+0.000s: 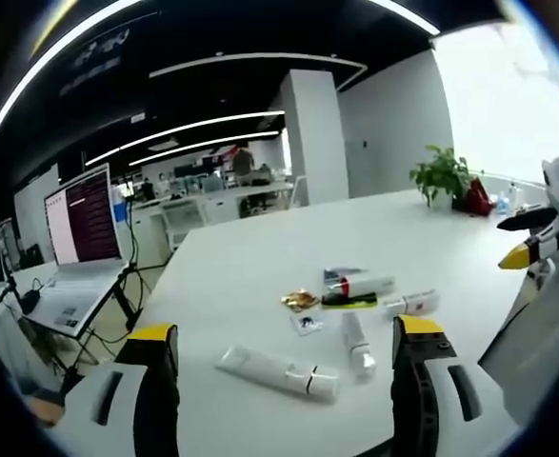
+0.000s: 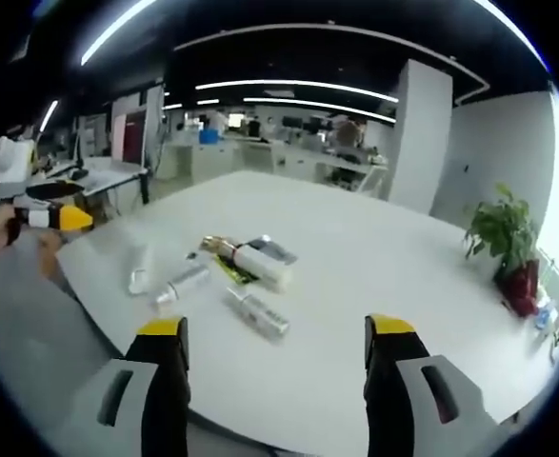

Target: Arrange the skincare products in the storage area until every visible bottle or jar stands upright without overlapping.

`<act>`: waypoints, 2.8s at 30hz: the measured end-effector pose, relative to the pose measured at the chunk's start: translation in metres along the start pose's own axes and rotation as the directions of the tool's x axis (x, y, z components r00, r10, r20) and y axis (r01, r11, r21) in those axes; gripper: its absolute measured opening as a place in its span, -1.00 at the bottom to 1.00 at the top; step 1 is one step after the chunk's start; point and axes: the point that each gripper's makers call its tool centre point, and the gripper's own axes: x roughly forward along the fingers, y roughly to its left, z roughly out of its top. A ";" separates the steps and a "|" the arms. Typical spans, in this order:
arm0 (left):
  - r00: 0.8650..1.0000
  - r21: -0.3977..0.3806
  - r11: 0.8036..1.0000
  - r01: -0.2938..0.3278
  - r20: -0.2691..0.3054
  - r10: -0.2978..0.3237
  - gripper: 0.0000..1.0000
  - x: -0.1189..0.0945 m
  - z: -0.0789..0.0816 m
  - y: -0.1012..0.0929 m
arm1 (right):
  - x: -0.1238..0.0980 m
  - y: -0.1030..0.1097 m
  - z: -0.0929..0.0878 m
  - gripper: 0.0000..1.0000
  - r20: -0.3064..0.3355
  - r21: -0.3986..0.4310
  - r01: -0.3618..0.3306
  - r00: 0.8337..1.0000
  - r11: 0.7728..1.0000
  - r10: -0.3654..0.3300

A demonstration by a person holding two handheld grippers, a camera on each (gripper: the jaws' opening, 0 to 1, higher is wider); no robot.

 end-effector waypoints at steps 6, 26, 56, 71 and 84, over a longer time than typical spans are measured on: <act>1.000 0.005 1.000 0.005 -0.008 -0.005 0.74 0.000 0.000 -0.002 | 0.006 -0.002 0.001 0.54 -0.018 0.009 -0.015 1.000 1.000 0.015; 1.000 0.014 1.000 0.005 -0.015 -0.004 0.70 0.004 -0.006 0.005 | 0.047 -0.008 0.025 0.50 -0.062 -0.114 -0.086 0.995 0.990 0.079; 0.997 0.051 0.999 0.011 -0.071 -0.007 0.68 0.005 -0.010 -0.004 | 0.138 -0.014 0.035 0.37 -0.197 -0.268 -0.275 0.954 0.923 0.227; 0.997 0.048 0.999 0.006 -0.075 -0.003 0.66 0.006 -0.011 -0.002 | 0.181 -0.003 0.026 0.26 -0.292 -0.320 -0.365 0.916 0.874 0.275; 0.997 0.047 0.999 0.002 -0.078 0.002 0.66 0.006 -0.009 -0.003 | 0.207 0.009 0.019 0.18 -0.372 -0.374 -0.451 0.873 0.811 0.314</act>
